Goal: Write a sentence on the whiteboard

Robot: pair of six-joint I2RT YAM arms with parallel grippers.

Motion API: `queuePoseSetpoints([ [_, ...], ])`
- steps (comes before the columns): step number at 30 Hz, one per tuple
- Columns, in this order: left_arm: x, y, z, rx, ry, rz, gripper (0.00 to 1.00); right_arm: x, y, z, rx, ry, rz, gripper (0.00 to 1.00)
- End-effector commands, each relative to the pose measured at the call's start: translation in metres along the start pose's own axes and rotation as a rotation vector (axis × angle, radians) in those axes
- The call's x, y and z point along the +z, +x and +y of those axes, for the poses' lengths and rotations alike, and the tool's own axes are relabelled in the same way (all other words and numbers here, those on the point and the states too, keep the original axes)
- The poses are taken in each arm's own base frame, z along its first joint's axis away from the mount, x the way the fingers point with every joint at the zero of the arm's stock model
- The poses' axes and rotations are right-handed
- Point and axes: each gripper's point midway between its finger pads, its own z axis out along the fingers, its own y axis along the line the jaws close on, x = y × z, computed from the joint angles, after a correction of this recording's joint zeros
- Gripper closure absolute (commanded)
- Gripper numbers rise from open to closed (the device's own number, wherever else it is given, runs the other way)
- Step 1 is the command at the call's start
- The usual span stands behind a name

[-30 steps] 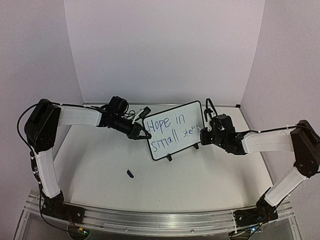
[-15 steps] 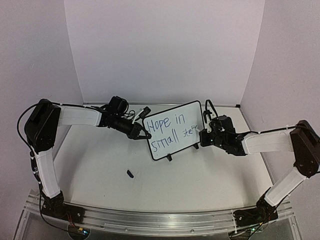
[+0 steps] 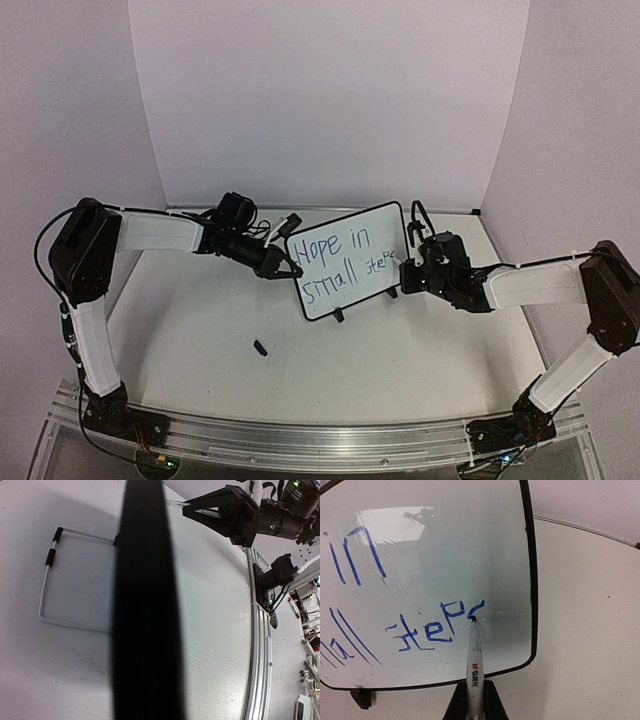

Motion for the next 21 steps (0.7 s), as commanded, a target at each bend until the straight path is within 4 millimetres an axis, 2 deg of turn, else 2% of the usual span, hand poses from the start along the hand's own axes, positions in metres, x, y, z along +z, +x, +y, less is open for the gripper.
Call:
queuePoseSetpoints([
  [1,0.009,0.006,-0.008,-0.005,0.030,0.037,1.00,0.001,-0.004,-0.010,0.016,0.058,-0.016,1.00],
  [21,0.008,0.004,-0.009,-0.001,0.030,0.034,1.00,0.005,0.009,-0.008,0.014,0.048,0.027,1.00],
])
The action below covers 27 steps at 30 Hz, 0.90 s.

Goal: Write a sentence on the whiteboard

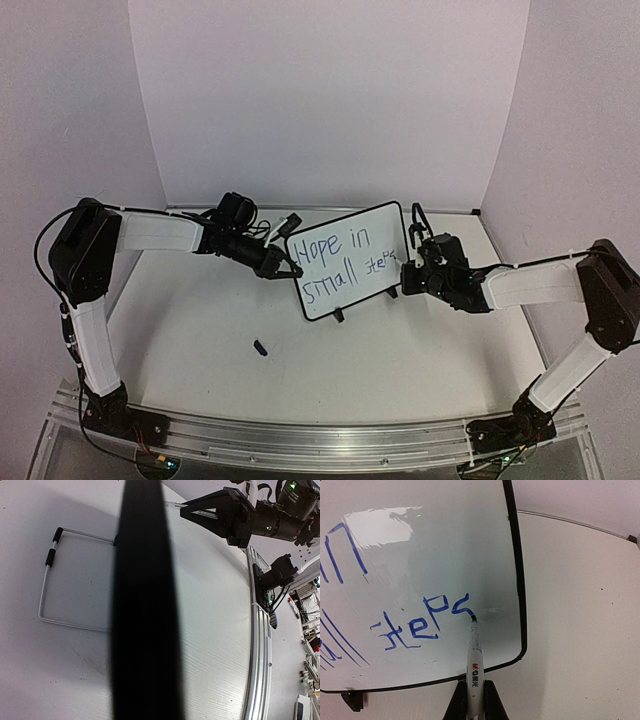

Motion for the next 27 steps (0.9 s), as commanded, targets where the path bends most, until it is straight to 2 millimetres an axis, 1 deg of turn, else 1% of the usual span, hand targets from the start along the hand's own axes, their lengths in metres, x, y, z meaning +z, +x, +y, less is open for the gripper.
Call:
queuePoseSetpoints([
  [1,0.009,0.005,-0.009,-0.001,0.030,0.035,1.00,0.002,0.003,0.002,-0.005,-0.013,0.015,1.00],
  [8,0.009,0.005,-0.009,-0.001,0.033,0.036,1.00,-0.008,-0.003,0.010,-0.025,-0.073,-0.005,1.00],
  [9,0.009,0.005,-0.009,0.000,0.032,0.035,1.00,-0.012,-0.007,0.015,-0.025,-0.105,-0.022,1.00],
  [13,0.009,0.005,-0.009,-0.003,0.032,0.036,1.00,-0.024,-0.015,0.020,-0.012,-0.152,-0.067,1.00],
  [14,0.009,0.005,-0.009,-0.004,0.031,0.036,1.00,-0.031,-0.020,0.021,-0.003,-0.169,-0.094,1.00],
  [16,0.009,0.005,-0.009,-0.003,0.032,0.036,1.00,-0.038,-0.028,0.016,0.016,-0.149,-0.124,1.00],
  [19,0.009,0.004,-0.010,0.000,0.033,0.034,1.00,-0.046,-0.034,-0.004,0.042,-0.054,-0.155,1.00],
  [22,0.009,0.004,-0.010,0.000,0.035,0.035,1.00,-0.043,-0.028,-0.013,0.031,-0.003,-0.129,1.00],
  [27,0.009,0.004,-0.011,0.000,0.034,0.035,1.00,-0.028,-0.009,-0.013,0.026,-0.002,-0.064,1.00],
])
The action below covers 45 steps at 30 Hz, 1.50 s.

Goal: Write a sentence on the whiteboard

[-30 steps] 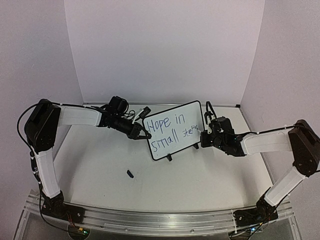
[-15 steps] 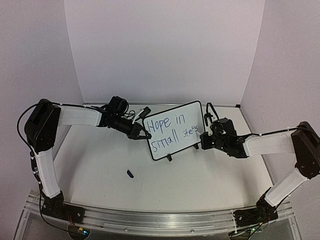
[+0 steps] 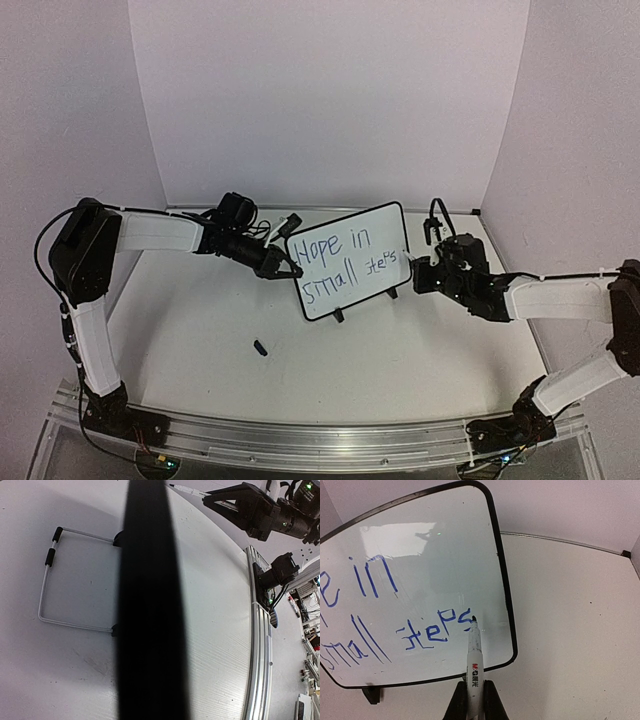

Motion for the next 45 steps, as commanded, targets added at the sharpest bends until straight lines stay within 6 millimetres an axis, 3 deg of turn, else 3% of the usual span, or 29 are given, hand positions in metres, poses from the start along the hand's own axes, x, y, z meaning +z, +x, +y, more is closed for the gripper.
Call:
queuePoseSetpoints([
  [1,0.009,0.004,-0.010,-0.004,0.033,0.035,1.00,0.013,0.014,-0.009,0.010,0.045,0.045,1.00],
  [18,0.009,0.005,-0.011,-0.001,0.033,0.037,1.00,0.032,0.014,-0.008,-0.001,0.042,0.063,1.00],
  [36,0.010,0.005,-0.011,-0.001,0.033,0.039,1.00,0.040,0.012,-0.007,-0.010,0.041,0.066,1.00],
  [40,0.010,0.005,-0.010,-0.003,0.030,0.040,1.00,0.034,0.012,-0.008,0.005,0.041,0.065,1.00],
  [45,0.009,0.004,-0.010,-0.004,0.029,0.037,1.00,0.000,0.010,-0.019,0.041,0.062,0.056,1.00],
])
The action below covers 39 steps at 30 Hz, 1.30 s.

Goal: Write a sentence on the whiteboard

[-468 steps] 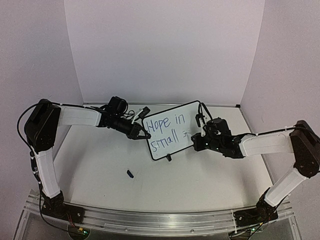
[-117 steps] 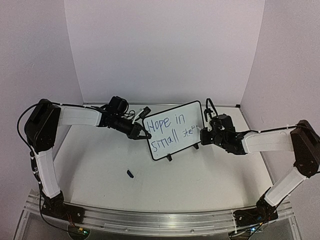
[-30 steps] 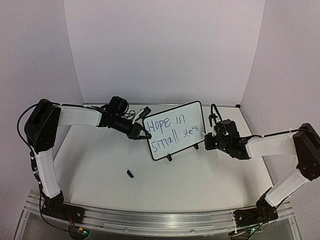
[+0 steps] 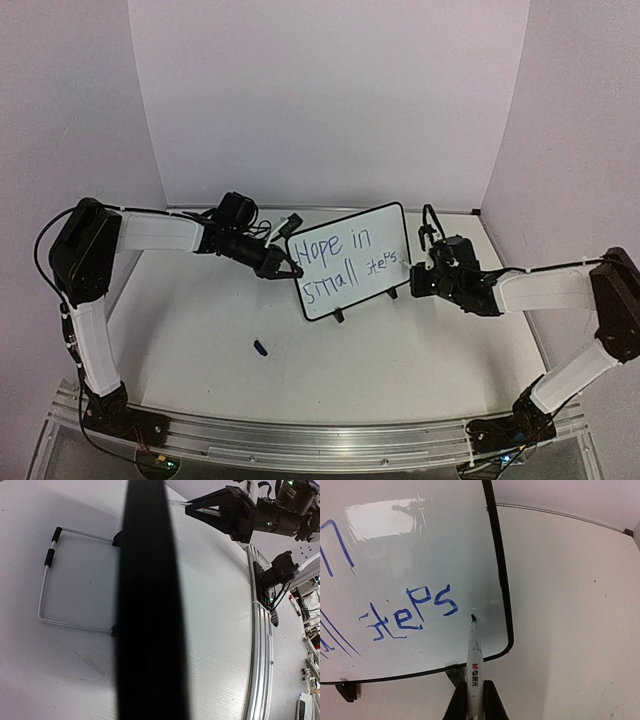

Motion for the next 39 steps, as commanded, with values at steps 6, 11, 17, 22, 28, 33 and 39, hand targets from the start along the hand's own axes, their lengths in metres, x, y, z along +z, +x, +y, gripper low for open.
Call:
queuePoseSetpoints([
  [6,0.009,0.002,-0.010,-0.030,0.035,0.029,0.95,-0.065,-0.023,-0.028,0.057,0.067,-0.088,1.00],
  [11,0.008,0.000,-0.010,-0.040,0.030,0.026,0.73,-0.084,-0.035,-0.031,0.072,0.059,-0.136,1.00],
  [17,0.004,0.000,-0.010,-0.040,0.006,0.028,0.47,-0.095,-0.044,-0.030,0.080,0.036,-0.171,1.00],
  [22,-0.005,0.003,-0.010,-0.038,-0.050,0.019,0.24,-0.107,-0.052,-0.030,0.069,0.024,-0.200,1.00],
  [28,-0.019,-0.005,-0.009,-0.034,-0.130,-0.008,0.12,-0.117,-0.061,-0.027,0.057,-0.004,-0.221,1.00],
  [33,-0.031,-0.006,-0.014,-0.065,-0.169,-0.035,0.08,-0.125,-0.066,-0.024,0.045,-0.023,-0.233,1.00],
  [39,-0.047,-0.009,-0.025,-0.076,-0.193,-0.097,0.01,-0.131,-0.072,-0.023,0.038,-0.031,-0.249,1.00],
])
